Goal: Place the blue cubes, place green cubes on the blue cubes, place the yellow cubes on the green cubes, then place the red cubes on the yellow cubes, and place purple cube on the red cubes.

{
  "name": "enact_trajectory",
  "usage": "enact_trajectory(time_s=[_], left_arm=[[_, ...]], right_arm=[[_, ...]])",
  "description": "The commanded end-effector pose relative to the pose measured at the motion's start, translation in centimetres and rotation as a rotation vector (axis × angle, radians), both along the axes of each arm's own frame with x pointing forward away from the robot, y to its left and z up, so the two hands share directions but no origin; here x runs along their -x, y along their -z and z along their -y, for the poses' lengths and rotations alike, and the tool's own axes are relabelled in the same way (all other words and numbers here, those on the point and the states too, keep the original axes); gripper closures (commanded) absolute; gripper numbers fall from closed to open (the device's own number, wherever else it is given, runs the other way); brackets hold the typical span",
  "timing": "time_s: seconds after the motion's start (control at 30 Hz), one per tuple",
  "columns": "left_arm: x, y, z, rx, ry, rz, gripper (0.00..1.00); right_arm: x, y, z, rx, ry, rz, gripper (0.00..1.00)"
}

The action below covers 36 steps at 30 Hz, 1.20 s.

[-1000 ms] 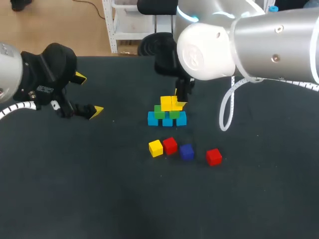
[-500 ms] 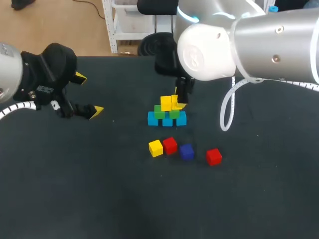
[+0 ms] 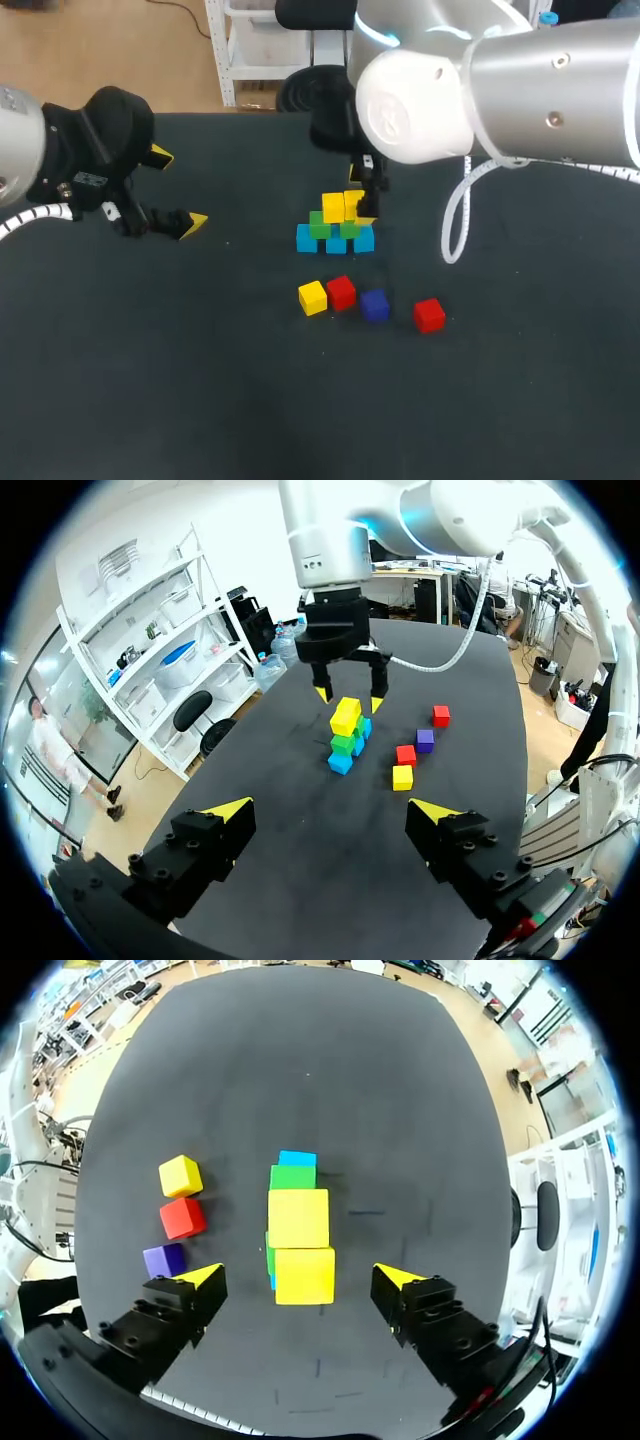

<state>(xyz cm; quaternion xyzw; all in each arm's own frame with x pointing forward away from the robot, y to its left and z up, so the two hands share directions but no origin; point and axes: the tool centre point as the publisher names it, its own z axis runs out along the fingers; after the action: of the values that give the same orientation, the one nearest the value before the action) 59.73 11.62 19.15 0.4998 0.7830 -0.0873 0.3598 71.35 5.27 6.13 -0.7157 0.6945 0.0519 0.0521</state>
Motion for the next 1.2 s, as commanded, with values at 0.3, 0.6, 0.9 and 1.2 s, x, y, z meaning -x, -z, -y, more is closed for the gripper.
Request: enact_trajectory(time_s=[0.3,0.6,0.9,1.2], left_arm=[[-0.1,0.1,-0.1,0.003,0.004,0.001,0.00],[-0.1,0.1,-0.1,0.003,0.004,0.001,0.00],[-0.1,0.1,-0.1,0.003,0.004,0.001,0.00],[-0.1,0.1,-0.1,0.003,0.004,0.001,0.00]], right_arm=[[1.3,-2.3,2.8,-0.031,-0.014,-0.004,0.20],[-0.4,-0.8,4.4,-0.038,0.025,-0.020,1.00],[-2.1,0.7,4.0,-0.060,0.013,-0.019,1.00],[-3.2,0.8,3.5,-0.066,-0.014,-0.002,1.00]])
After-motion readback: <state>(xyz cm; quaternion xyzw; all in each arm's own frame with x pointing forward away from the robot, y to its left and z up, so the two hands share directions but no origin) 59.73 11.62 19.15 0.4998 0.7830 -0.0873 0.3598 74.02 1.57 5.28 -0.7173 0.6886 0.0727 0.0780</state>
